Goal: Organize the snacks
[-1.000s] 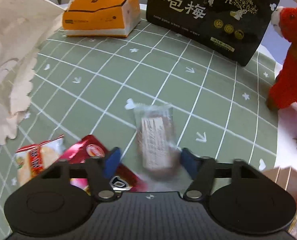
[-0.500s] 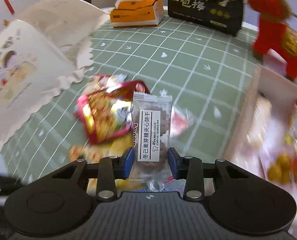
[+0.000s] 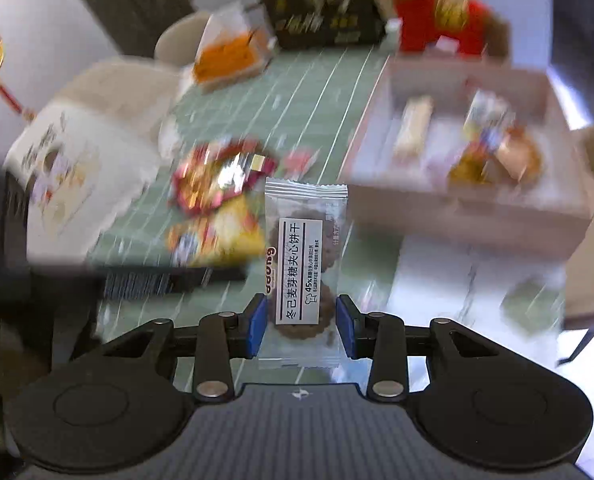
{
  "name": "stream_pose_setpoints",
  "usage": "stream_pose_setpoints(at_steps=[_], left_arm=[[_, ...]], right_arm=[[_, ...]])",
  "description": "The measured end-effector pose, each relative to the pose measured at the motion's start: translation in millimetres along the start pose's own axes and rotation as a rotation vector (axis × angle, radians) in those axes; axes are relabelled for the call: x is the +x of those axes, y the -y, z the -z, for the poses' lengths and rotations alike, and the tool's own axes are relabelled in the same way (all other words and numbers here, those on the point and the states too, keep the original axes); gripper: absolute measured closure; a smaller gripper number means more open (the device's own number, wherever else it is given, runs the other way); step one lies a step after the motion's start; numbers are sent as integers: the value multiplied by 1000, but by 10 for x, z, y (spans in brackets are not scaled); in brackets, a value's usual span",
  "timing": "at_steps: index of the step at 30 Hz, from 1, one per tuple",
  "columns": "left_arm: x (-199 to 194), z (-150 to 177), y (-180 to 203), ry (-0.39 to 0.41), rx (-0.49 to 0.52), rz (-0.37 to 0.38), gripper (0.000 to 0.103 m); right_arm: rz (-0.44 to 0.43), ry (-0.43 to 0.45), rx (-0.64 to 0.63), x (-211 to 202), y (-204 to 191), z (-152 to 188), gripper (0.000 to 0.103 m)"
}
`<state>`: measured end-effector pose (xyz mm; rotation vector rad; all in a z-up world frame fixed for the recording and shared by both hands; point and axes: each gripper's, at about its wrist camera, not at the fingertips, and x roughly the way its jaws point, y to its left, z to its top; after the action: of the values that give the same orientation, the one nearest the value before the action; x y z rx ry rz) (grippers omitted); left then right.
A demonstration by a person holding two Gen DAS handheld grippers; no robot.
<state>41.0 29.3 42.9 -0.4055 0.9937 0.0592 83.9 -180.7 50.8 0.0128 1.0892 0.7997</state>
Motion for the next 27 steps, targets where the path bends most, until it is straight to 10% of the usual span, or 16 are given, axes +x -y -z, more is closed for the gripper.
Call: stream_pose_setpoints(at_steps=[7,20,27], left_arm=[[69,52,128,-30,26,-22,71],[139,493,274,-189,-11,-11,70],[319,424,591,-149,179,-85,64]], right_arm=[[164,74,-111,-143,-10,399,35],[304,73,-1,-43,391,670,35],[335,79,-14,-45,347,719,32]])
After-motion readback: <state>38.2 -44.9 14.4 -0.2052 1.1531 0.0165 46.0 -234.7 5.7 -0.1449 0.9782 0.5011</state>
